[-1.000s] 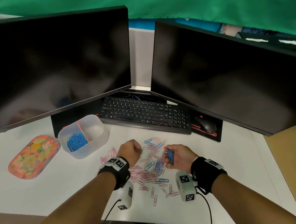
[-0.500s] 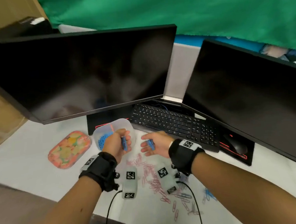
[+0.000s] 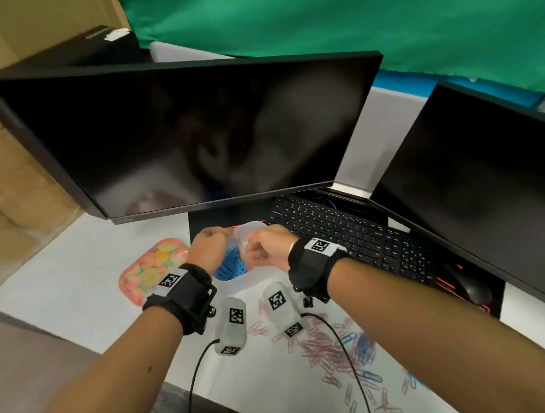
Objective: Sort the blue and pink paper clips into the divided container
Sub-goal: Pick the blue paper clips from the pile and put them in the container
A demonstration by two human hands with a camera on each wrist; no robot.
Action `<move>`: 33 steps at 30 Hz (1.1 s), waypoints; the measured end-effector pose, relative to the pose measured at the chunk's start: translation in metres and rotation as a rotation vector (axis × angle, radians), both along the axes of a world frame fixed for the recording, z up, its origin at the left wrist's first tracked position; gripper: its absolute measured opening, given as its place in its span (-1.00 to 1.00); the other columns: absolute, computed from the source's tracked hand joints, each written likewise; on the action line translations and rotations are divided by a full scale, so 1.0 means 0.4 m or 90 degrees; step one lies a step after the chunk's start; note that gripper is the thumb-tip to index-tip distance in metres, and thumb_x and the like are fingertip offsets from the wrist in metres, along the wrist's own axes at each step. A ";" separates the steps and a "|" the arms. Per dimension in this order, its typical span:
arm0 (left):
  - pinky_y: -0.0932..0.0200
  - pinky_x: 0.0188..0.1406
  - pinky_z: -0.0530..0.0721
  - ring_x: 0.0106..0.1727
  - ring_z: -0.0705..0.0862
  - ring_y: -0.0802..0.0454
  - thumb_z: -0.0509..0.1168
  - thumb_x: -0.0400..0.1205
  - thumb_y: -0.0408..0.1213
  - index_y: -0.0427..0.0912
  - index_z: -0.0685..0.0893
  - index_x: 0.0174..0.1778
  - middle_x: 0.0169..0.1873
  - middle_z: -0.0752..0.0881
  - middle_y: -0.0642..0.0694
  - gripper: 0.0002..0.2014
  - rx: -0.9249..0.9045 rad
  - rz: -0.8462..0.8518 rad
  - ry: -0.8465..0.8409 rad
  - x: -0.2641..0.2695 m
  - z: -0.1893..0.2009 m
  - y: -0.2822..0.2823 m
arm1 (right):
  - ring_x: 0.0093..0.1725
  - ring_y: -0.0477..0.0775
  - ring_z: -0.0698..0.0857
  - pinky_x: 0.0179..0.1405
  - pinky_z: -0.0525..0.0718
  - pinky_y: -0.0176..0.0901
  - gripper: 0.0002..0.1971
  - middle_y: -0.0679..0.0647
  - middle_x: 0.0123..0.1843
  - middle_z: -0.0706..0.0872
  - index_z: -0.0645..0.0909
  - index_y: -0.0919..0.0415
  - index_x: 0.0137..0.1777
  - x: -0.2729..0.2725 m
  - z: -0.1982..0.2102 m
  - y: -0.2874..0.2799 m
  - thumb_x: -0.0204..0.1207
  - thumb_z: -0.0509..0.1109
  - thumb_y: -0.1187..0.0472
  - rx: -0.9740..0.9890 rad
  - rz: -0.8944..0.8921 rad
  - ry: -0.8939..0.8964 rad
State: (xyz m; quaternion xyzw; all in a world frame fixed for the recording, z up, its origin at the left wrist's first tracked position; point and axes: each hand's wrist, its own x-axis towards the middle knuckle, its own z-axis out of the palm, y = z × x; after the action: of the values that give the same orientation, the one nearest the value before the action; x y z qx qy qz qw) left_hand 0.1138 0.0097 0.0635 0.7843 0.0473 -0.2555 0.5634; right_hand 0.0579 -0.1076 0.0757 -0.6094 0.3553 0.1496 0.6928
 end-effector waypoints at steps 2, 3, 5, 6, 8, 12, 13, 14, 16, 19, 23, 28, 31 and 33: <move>-0.02 0.26 0.64 0.03 0.59 -0.06 0.24 0.65 -0.32 -0.05 0.65 -0.16 -0.11 0.65 -0.05 -0.87 -0.013 -0.038 -0.060 -0.019 -0.001 -0.020 | -0.16 0.12 0.64 -0.04 0.70 -0.06 -0.83 0.20 -0.19 0.60 0.60 0.26 -0.01 -0.044 -0.004 -0.047 0.56 0.19 0.44 -0.062 0.005 -0.027; 0.10 0.09 0.70 -0.07 0.61 -0.04 0.24 0.64 -0.38 -0.07 0.66 -0.20 -0.17 0.67 -0.06 -0.83 -0.029 -0.077 -0.083 -0.035 0.000 -0.032 | -0.10 0.12 0.67 -0.09 0.69 -0.10 -0.82 0.19 -0.13 0.64 0.61 0.25 0.06 -0.075 -0.011 -0.076 0.59 0.20 0.40 -0.089 0.016 -0.034; 0.22 -0.23 0.64 -0.23 0.63 -0.02 0.21 0.60 -0.47 -0.07 0.69 -0.29 -0.27 0.70 -0.04 -0.73 -0.029 -0.196 -0.140 -0.078 -0.004 -0.063 | -0.10 0.10 0.70 -0.20 0.69 -0.16 -0.84 0.17 -0.08 0.69 0.64 0.25 0.06 -0.156 -0.028 -0.140 0.63 0.22 0.32 -0.174 0.056 -0.020; 0.25 -0.25 0.61 -0.27 0.64 0.01 0.22 0.58 -0.47 -0.03 0.69 -0.33 -0.32 0.72 0.00 -0.71 -0.002 -0.261 -0.174 -0.104 -0.010 -0.081 | -0.15 0.07 0.72 -0.26 0.69 -0.20 -0.85 0.15 -0.09 0.71 0.66 0.24 0.03 -0.203 -0.040 -0.171 0.63 0.24 0.29 -0.224 0.073 -0.002; 0.34 -0.24 0.58 -0.33 0.65 0.13 0.28 0.52 -0.44 0.01 0.69 -0.37 -0.37 0.73 0.07 -0.74 0.051 -0.376 -0.222 -0.162 -0.030 -0.119 | -0.28 -0.02 0.70 -0.32 0.67 -0.20 -0.85 0.07 -0.19 0.73 0.68 0.18 -0.11 -0.302 -0.067 -0.229 0.60 0.27 0.28 -0.332 0.096 0.040; 0.31 -0.21 0.60 -0.32 0.66 0.12 0.29 0.48 -0.34 0.04 0.70 -0.31 -0.30 0.76 0.09 -0.83 0.089 -0.599 -0.246 -0.282 -0.081 -0.184 | -0.16 -0.02 0.71 -0.02 0.69 -0.13 -0.81 0.01 -0.16 0.78 0.67 0.09 -0.30 -0.492 -0.119 -0.289 0.47 0.30 0.30 -0.458 0.070 0.126; 0.31 -0.19 0.61 -0.28 0.67 0.11 0.27 0.48 -0.33 0.03 0.71 -0.27 -0.27 0.77 0.08 -0.83 0.106 -0.646 -0.260 -0.311 -0.091 -0.197 | -0.11 -0.01 0.72 0.01 0.69 -0.13 -0.81 -0.01 -0.14 0.79 0.67 0.07 -0.31 -0.534 -0.131 -0.295 0.45 0.28 0.29 -0.472 0.060 0.145; 0.28 -0.15 0.64 -0.22 0.69 0.09 0.25 0.50 -0.32 0.01 0.73 -0.23 -0.22 0.79 0.06 -0.83 0.131 -0.685 -0.281 -0.339 -0.103 -0.210 | -0.09 0.00 0.73 0.03 0.70 -0.14 -0.81 -0.02 -0.14 0.79 0.67 0.07 -0.30 -0.573 -0.144 -0.297 0.44 0.27 0.29 -0.481 0.053 0.170; 0.15 -0.03 0.71 -0.08 0.73 0.00 0.22 0.51 -0.29 -0.02 0.73 -0.17 -0.10 0.80 0.02 -0.83 0.204 -0.738 -0.320 -0.387 -0.125 -0.238 | -0.10 0.01 0.74 -0.02 0.69 -0.19 -0.82 -0.03 -0.17 0.78 0.69 0.09 -0.26 -0.642 -0.169 -0.298 0.44 0.28 0.31 -0.491 0.027 0.191; 0.02 0.11 0.71 0.09 0.72 -0.13 0.26 0.57 -0.21 -0.09 0.70 0.06 0.08 0.75 -0.09 -0.80 0.341 -0.808 -0.358 -0.429 -0.155 -0.269 | -0.16 0.01 0.73 -0.21 0.59 -0.36 -0.81 -0.02 -0.20 0.77 0.68 0.09 -0.24 -0.731 -0.187 -0.295 0.48 0.28 0.33 -0.524 -0.035 0.195; 0.02 0.10 0.68 0.15 0.69 -0.17 0.25 0.63 -0.18 -0.17 0.61 0.18 0.16 0.68 -0.17 -0.75 0.467 -0.857 -0.387 -0.444 -0.184 -0.275 | -0.23 -0.05 0.66 -0.36 0.44 -0.64 -0.78 -0.01 -0.18 0.71 0.59 -0.02 -0.25 -0.835 -0.204 -0.284 0.50 0.31 0.34 -0.574 -0.014 0.183; 0.01 0.12 0.68 0.13 0.69 -0.15 0.25 0.62 -0.28 -0.16 0.61 0.19 0.15 0.66 -0.14 -0.76 0.496 -0.843 -0.392 -0.446 -0.196 -0.272 | -0.05 -0.05 0.62 -0.06 0.47 -0.46 -0.79 0.00 0.08 0.62 0.64 0.11 0.13 -0.874 -0.229 -0.251 0.50 0.40 0.21 -0.635 0.113 0.151; 0.05 0.10 0.69 0.11 0.68 -0.11 0.26 0.59 -0.32 -0.16 0.62 0.17 0.14 0.65 -0.13 -0.76 0.496 -0.847 -0.383 -0.451 -0.195 -0.272 | 0.10 0.04 0.63 0.03 0.47 -0.37 -0.74 0.00 0.14 0.59 0.60 0.11 0.21 -0.853 -0.241 -0.245 0.54 0.35 0.15 -0.645 0.135 0.141; 0.06 0.09 0.70 0.09 0.68 -0.09 0.27 0.58 -0.31 -0.16 0.63 0.15 0.12 0.66 -0.12 -0.78 0.486 -0.843 -0.379 -0.450 -0.193 -0.270 | 0.10 0.07 0.62 0.03 0.48 -0.31 -0.76 0.03 0.13 0.59 0.61 0.13 0.19 -0.841 -0.247 -0.249 0.55 0.33 0.13 -0.639 0.134 0.144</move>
State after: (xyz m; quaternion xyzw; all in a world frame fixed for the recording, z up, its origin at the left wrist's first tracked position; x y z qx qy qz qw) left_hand -0.0661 -0.0985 -0.0135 0.8226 -0.4930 -0.2826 -0.0207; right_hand -0.2784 -0.2073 -0.0230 -0.8788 0.3927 0.0945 0.2542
